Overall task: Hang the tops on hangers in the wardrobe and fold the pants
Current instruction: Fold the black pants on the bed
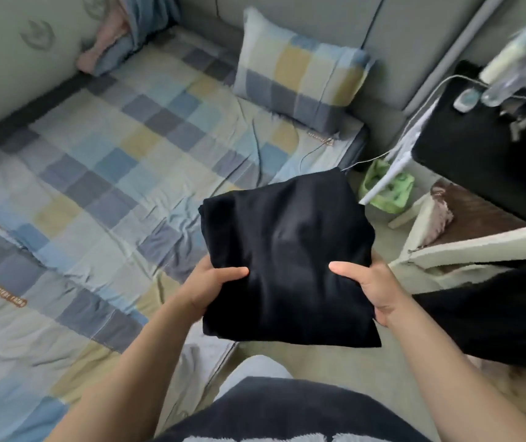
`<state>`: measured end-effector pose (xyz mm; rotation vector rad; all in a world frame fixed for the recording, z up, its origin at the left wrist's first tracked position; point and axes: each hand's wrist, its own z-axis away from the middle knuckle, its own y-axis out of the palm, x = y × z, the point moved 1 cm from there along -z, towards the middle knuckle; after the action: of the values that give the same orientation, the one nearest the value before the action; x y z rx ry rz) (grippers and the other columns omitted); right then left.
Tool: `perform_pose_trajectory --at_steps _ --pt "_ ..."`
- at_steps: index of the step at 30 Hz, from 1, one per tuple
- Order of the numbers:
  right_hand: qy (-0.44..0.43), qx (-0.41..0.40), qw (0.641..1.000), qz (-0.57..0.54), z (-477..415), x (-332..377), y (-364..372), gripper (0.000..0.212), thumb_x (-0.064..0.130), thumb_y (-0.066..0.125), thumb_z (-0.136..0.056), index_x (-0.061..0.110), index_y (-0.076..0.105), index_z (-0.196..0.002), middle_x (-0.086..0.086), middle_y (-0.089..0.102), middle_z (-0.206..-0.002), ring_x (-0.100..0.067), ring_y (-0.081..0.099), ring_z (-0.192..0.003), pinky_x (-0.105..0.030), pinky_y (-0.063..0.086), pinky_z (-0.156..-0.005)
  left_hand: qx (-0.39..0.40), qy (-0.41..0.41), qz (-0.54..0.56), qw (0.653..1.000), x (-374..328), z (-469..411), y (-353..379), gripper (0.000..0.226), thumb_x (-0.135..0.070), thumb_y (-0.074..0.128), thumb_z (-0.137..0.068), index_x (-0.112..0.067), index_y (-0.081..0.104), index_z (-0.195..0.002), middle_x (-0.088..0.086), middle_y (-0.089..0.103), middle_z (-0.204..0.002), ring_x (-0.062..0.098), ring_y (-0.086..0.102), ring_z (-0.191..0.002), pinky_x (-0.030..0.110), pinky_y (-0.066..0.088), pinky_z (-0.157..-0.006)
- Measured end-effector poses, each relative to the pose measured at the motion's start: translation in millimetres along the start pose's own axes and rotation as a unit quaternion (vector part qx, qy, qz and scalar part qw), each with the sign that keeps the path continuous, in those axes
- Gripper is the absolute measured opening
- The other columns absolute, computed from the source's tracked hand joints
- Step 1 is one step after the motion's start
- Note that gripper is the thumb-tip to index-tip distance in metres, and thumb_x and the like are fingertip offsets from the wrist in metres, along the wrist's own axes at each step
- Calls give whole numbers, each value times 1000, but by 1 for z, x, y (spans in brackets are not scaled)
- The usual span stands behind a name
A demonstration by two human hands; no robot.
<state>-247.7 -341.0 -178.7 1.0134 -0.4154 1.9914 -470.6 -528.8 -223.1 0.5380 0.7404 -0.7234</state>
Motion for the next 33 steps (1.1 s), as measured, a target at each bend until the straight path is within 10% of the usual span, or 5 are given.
perform_pose_trajectory --at_steps 18,27,33 --pt "-231 -288 915 -160 267 -37 -416 47 10 86 -66 33 74 -105 -1 76 -110 -24 75 -97 -38 61 -71 248 156 -153 944 29 78 493 61 -38 88 -59 -26 70 -115 -2 77 -108 20 75 -99 40 58 -87" --pt "-251 -441 823 -256 351 -95 -558 51 18 86 -63 23 73 -112 -5 76 -109 -28 74 -98 -47 58 -84 366 190 -239 879 74 117 703 51 -30 85 -69 -22 68 -116 -4 77 -106 17 74 -99 38 57 -89" --pt "-261 -539 739 -308 371 -132 -637 51 19 87 -61 33 73 -108 5 77 -106 -19 76 -92 -28 61 -66 462 203 -302 809 113 109 847 49 -29 83 -69 -22 67 -115 -6 77 -105 15 74 -98 37 58 -88"
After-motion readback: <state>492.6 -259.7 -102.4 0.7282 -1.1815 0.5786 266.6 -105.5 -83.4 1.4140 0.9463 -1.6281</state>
